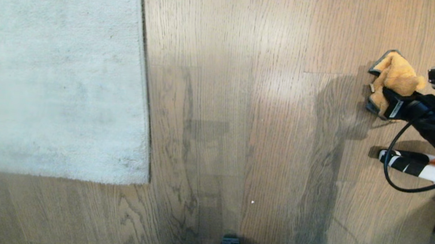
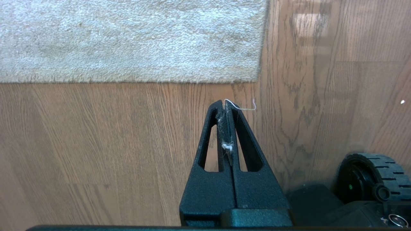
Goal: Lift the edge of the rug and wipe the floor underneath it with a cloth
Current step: Put down the rag
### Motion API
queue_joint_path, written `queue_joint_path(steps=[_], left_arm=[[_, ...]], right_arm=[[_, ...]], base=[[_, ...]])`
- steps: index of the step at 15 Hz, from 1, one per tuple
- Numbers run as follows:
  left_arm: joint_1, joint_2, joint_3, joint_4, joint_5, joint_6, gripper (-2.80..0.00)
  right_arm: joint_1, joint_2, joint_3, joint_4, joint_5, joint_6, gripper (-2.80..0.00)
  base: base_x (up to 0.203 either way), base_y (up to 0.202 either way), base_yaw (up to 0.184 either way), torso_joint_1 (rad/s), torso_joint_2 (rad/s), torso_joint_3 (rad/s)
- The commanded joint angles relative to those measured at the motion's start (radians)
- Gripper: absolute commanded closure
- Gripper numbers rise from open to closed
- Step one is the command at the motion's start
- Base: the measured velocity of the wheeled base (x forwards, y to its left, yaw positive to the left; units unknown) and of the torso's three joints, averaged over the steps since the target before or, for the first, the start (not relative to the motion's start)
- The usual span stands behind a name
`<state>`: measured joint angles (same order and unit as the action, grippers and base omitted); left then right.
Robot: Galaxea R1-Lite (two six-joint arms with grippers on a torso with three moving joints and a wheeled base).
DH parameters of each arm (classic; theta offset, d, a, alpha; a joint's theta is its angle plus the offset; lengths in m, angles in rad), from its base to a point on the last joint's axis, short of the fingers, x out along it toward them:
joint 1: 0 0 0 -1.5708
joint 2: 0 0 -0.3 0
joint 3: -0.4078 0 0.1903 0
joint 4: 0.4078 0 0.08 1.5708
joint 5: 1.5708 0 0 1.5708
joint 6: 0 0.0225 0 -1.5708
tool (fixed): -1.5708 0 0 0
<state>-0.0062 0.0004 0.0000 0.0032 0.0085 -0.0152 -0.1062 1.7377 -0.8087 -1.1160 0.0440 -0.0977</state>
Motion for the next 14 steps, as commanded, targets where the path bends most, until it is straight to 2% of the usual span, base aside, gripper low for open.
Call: queue_joint_path(steps=[1, 7, 14], left_arm=[[0.000, 0.000, 0.000, 0.000, 0.001, 0.000, 0.00], [0.000, 0.000, 0.000, 0.000, -0.001, 0.000, 0.00], [0.000, 0.000, 0.000, 0.000, 0.001, 0.000, 0.00]], right_arm=[[0.000, -0.024, 0.002, 0.001, 0.000, -0.001, -2.80], [0.001, -0.175, 0.114, 0.030, 0.000, -0.001, -2.80], [0.002, -0.418, 0.412, 0.064, 0.000, -0.003, -2.80]], base=[[0.000, 0.000, 0.000, 0.000, 0.00, 0.000], [0.000, 0.000, 0.000, 0.000, 0.00, 0.000], [0.000, 0.000, 0.000, 0.000, 0.00, 0.000]])
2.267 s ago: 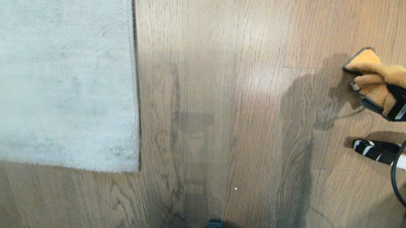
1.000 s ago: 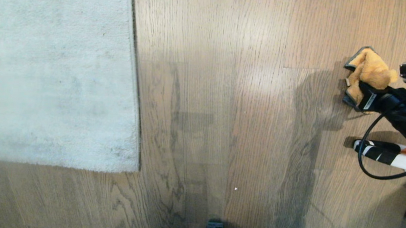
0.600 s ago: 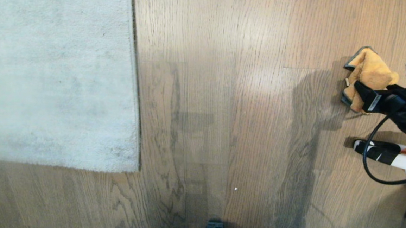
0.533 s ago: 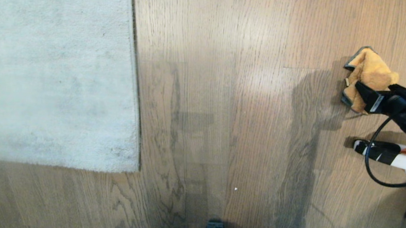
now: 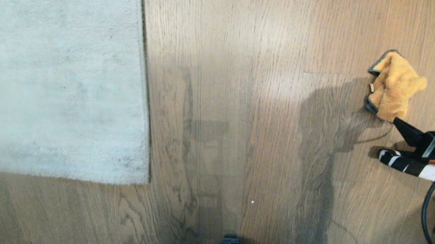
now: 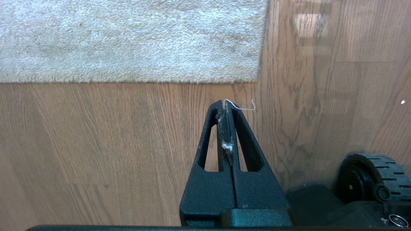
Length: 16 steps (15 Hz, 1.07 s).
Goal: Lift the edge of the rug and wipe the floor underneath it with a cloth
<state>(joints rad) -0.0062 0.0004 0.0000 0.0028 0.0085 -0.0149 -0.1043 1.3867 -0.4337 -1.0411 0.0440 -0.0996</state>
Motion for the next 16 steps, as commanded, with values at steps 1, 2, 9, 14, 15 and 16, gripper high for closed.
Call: queue_joint_path(steps=[1, 2, 9, 14, 15, 16], left_arm=[[0.000, 0.000, 0.000, 0.000, 0.001, 0.000, 0.00], [0.000, 0.000, 0.000, 0.000, 0.001, 0.000, 0.00], [0.000, 0.000, 0.000, 0.000, 0.001, 0.000, 0.00], [0.000, 0.000, 0.000, 0.000, 0.001, 0.000, 0.00], [0.000, 0.000, 0.000, 0.000, 0.000, 0.000, 0.00], [0.000, 0.000, 0.000, 0.000, 0.001, 0.000, 0.00]], right_arm=[[0.000, -0.079, 0.045, -0.011, 0.000, 0.000, -2.80], [0.000, -0.089, 0.052, -0.008, 0.000, 0.000, -2.80], [0.002, -0.137, 0.070, 0.007, 0.002, 0.002, 0.00], [0.013, -0.198, 0.138, 0.005, 0.002, 0.003, 0.00], [0.017, -0.218, 0.153, 0.006, 0.002, 0.004, 0.00], [0.019, -0.238, 0.168, 0.008, 0.002, 0.004, 0.00]], base=[[0.000, 0.000, 0.000, 0.000, 0.00, 0.000], [0.000, 0.000, 0.000, 0.000, 0.00, 0.000], [0.000, 0.000, 0.000, 0.000, 0.00, 0.000], [0.000, 0.000, 0.000, 0.000, 0.00, 0.000], [0.000, 0.000, 0.000, 0.000, 0.00, 0.000], [0.000, 0.000, 0.000, 0.000, 0.00, 0.000]])
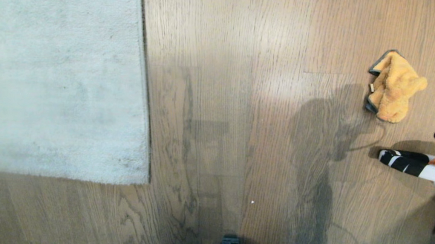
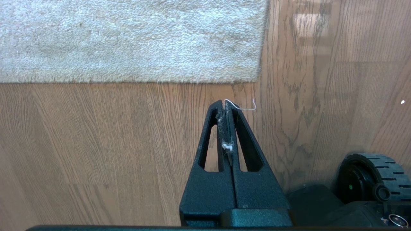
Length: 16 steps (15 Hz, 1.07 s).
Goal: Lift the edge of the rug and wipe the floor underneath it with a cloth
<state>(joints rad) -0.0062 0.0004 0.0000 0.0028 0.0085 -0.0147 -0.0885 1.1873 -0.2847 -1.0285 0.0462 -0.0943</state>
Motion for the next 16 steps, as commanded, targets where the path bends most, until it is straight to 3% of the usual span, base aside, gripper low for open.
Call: queue_joint_path(steps=[1, 6, 11, 16], left_arm=[[0.000, 0.000, 0.000, 0.000, 0.001, -0.001, 0.00], [0.000, 0.000, 0.000, 0.000, 0.000, -0.001, 0.00], [0.000, 0.000, 0.000, 0.000, 0.001, -0.001, 0.00], [0.000, 0.000, 0.000, 0.000, 0.001, -0.001, 0.00]], right_arm=[[0.004, -0.061, 0.033, 0.001, 0.000, -0.001, 0.00], [0.010, -0.210, 0.078, 0.088, -0.002, -0.005, 0.00], [0.012, -0.404, 0.272, 0.117, -0.002, -0.019, 0.00], [0.014, -0.626, 0.284, 0.464, -0.003, -0.030, 0.00]], base=[[0.000, 0.000, 0.000, 0.000, 0.00, 0.000], [0.000, 0.000, 0.000, 0.000, 0.00, 0.000], [0.000, 0.000, 0.000, 0.000, 0.00, 0.000], [0.000, 0.000, 0.000, 0.000, 0.00, 0.000]])
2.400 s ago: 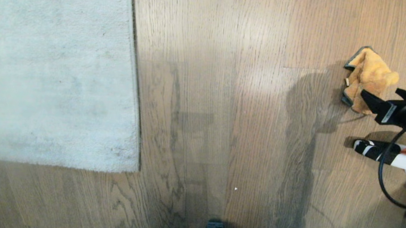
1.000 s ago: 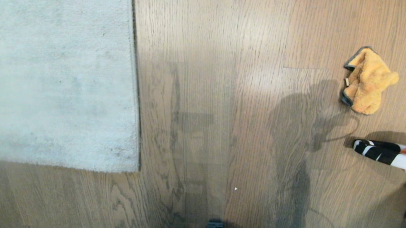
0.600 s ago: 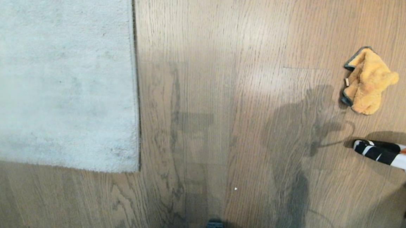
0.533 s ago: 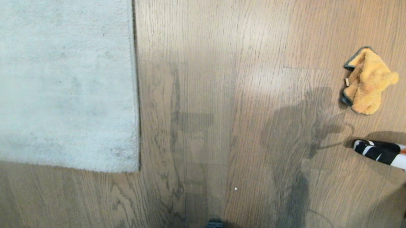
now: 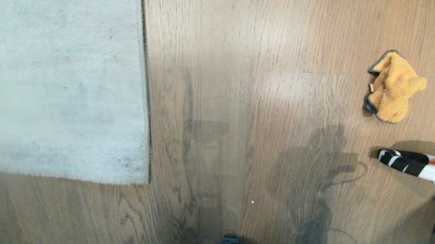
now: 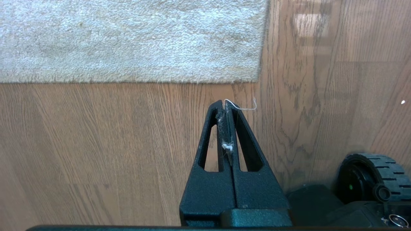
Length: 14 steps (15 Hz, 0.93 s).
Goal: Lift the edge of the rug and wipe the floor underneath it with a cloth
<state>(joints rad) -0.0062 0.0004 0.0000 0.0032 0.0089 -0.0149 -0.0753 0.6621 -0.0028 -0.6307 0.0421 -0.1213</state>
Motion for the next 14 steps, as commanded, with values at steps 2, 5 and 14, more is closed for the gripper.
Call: queue_joint_path(steps=[2, 5, 14], left_arm=[[0.000, 0.000, 0.000, 0.000, 0.000, 0.000, 0.00], [0.000, 0.000, 0.000, 0.000, -0.001, 0.000, 0.00], [0.000, 0.000, 0.000, 0.000, 0.000, 0.000, 0.00]], right_arm=[[0.002, -0.213, 0.003, 0.237, -0.001, -0.006, 0.00], [0.008, -0.372, 0.003, 0.455, -0.005, -0.025, 0.00], [0.069, -0.662, 0.001, 0.637, -0.028, 0.037, 0.00]], base=[[0.000, 0.000, 0.000, 0.000, 0.00, 0.000], [0.000, 0.000, 0.000, 0.000, 0.00, 0.000], [0.000, 0.000, 0.000, 0.000, 0.00, 0.000]])
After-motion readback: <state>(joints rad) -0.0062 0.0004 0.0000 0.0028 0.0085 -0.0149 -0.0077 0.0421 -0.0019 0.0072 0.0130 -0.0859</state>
